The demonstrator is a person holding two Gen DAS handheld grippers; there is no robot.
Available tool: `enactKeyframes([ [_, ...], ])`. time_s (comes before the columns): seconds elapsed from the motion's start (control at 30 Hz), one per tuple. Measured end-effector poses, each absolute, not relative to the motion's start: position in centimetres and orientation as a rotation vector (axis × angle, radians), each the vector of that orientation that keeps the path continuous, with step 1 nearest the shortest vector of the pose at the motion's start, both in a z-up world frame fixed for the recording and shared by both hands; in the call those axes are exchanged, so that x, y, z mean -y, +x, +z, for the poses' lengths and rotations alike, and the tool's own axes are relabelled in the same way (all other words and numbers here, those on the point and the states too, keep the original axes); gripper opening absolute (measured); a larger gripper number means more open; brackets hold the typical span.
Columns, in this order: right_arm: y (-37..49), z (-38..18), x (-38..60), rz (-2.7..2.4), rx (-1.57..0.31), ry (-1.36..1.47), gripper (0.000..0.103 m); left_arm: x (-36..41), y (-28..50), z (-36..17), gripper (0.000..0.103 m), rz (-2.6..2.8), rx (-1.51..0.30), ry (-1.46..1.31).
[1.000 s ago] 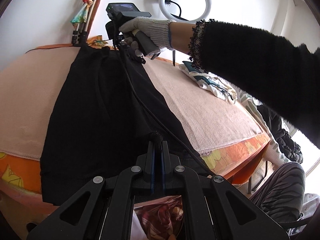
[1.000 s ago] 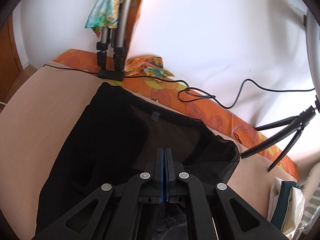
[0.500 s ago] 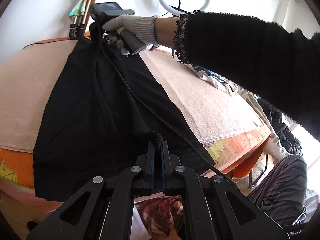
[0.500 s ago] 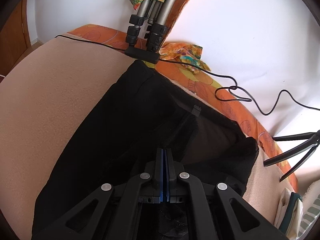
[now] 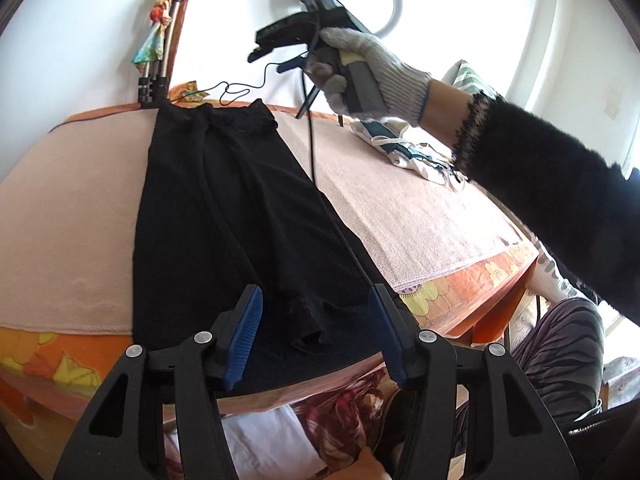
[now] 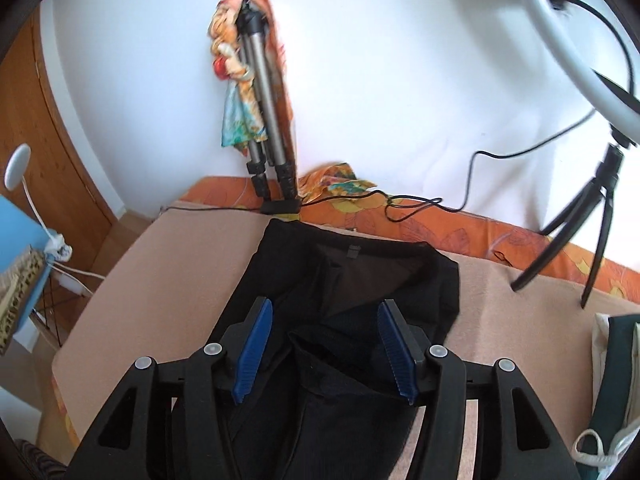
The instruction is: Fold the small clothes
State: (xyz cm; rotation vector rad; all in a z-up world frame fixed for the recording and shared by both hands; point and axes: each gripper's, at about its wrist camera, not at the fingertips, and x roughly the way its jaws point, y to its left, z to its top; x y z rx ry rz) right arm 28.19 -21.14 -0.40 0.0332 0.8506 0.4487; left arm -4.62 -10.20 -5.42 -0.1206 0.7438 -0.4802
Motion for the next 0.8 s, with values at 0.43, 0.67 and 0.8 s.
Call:
enactKeyframes([
  [0.43,19.2,-0.9,31.7,0.401,-0.821,0.215,0.058,7.2,6.4,0.8,0.054,-0.474,-0.675,-0.053],
  [0.67,19.6,-1.5,34.2,0.353,-0.823,0.262,0.047,11.1,14.5,0.6,0.054,-0.529,-0.726,0.069],
  [0.8,19.0,-3.6,35.1,0.356,-0.894,0.363,0.036,14.1,19.8,-1.1,0.054,-0.591,-0.851,0.092],
])
